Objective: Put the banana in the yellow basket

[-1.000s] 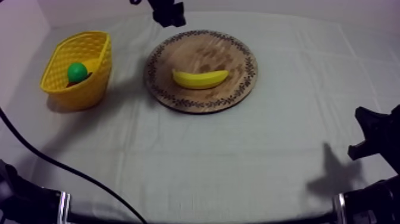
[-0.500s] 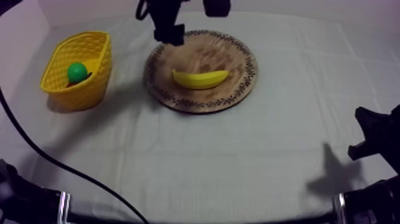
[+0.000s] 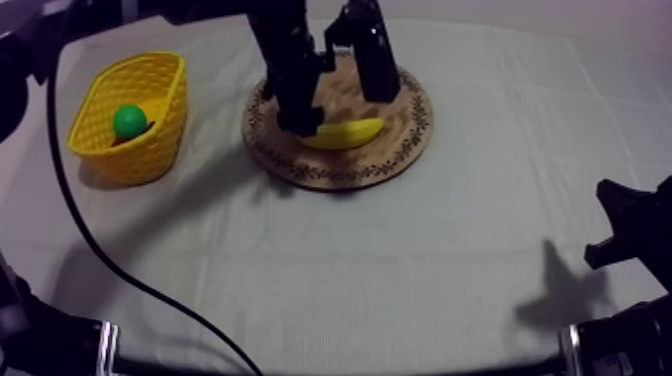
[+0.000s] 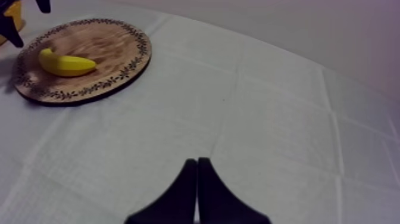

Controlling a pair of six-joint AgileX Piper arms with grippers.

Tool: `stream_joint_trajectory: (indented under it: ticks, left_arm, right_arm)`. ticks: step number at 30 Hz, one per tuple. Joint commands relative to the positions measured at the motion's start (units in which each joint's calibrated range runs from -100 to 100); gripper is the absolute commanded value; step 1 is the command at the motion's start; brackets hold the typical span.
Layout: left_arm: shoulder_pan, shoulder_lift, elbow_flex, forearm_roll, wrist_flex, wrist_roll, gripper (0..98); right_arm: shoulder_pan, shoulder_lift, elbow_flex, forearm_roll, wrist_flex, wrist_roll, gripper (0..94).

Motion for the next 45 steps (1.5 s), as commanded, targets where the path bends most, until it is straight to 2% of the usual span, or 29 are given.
stream_joint_trajectory:
  ticks: [1,21,37,41,45]
  left_arm:
    - [0.17,1.52,0.1,-0.14,-0.86,0.47,83.0]
    - [0.4,12.05,-5.52,0.1,-7.66,-0.21,78.7]
    - [0.32,17.04,-9.09,0.27,-10.4,-0.37,74.9]
    - [0.25,17.56,-9.62,0.48,-10.45,-0.89,68.7]
    - [0.23,17.79,-10.27,0.87,-10.4,-1.75,55.6]
  right_arm:
    - [0.0,0.0,-0.03,0.01,0.0,0.0,0.3]
    - [0.0,0.0,-0.03,0.01,0.0,-0.01,0.3]
    - [0.0,0.0,-0.03,0.01,0.0,-0.01,0.3]
    - [0.0,0.0,-0.03,0.01,0.0,-0.01,0.3]
    - [0.0,0.0,-0.03,0.01,0.0,0.03,0.3]
